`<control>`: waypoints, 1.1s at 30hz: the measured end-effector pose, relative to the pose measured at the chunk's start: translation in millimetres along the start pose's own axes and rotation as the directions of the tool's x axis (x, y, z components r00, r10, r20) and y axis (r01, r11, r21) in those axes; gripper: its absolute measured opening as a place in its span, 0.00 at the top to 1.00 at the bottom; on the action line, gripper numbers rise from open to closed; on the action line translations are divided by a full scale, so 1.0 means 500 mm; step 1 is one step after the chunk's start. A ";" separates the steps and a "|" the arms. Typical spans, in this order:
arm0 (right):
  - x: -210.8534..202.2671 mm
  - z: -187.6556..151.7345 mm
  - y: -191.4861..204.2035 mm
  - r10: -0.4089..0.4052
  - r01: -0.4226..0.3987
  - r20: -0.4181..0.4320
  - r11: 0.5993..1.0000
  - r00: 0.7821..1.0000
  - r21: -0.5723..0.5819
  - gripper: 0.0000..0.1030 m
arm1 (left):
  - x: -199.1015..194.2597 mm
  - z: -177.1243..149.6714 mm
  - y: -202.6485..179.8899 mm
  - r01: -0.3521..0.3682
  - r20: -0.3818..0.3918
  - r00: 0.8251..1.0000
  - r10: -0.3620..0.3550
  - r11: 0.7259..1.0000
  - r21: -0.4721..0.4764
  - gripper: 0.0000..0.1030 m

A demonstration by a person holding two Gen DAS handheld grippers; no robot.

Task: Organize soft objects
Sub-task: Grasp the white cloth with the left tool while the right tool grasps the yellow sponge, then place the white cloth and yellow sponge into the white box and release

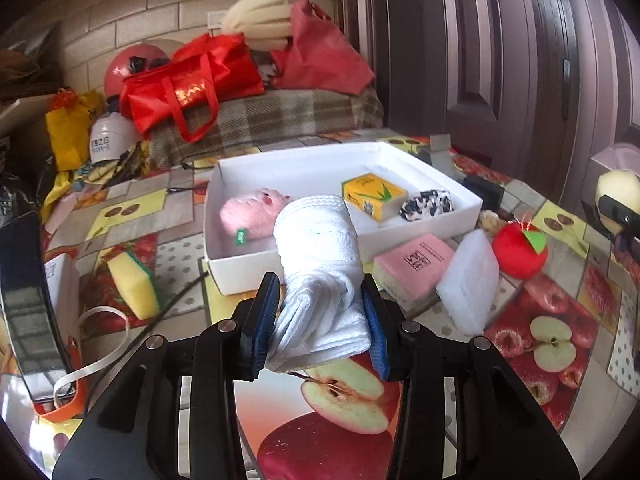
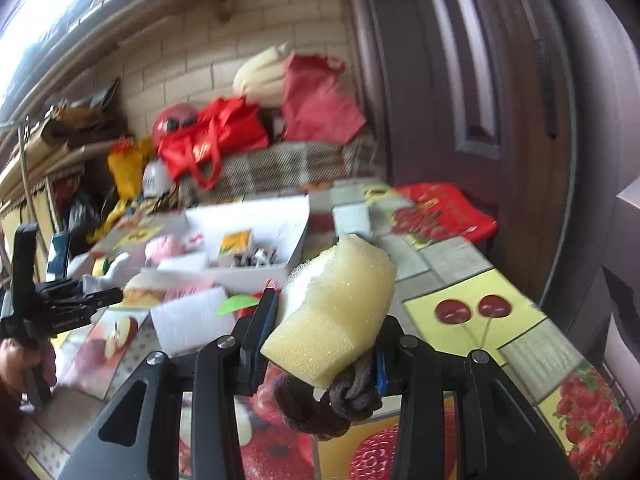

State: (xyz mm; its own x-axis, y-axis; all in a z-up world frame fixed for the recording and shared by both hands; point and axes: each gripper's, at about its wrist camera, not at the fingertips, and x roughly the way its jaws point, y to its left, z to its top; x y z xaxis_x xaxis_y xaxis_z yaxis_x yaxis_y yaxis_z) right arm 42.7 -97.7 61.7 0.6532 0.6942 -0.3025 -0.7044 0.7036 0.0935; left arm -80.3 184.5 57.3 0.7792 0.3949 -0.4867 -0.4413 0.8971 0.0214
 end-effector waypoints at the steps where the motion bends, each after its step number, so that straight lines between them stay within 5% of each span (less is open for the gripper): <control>1: -0.005 0.001 0.009 -0.012 0.012 0.016 1.000 1.000 -0.017 0.61 | -0.008 0.000 0.001 -0.014 0.022 1.000 0.014 1.000 -0.003 0.62; 13: 0.019 0.000 0.133 0.017 -0.011 0.064 0.996 0.998 -0.091 0.61 | -0.034 -0.007 0.014 -0.098 0.091 0.991 0.100 0.995 -0.033 0.61; 33: 0.112 0.006 0.199 -0.030 0.034 0.037 0.993 0.999 -0.111 0.60 | 0.006 0.015 0.042 -0.201 0.107 0.972 0.209 0.976 -0.080 0.61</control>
State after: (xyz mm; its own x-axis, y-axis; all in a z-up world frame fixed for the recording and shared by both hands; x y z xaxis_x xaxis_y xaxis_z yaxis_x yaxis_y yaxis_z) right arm 10.3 11.6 56.9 0.6841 0.6776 -0.2701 -0.7081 0.7058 -0.0227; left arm -83.8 206.1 62.8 0.7131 0.5925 -0.3748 -0.6230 0.7807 0.0487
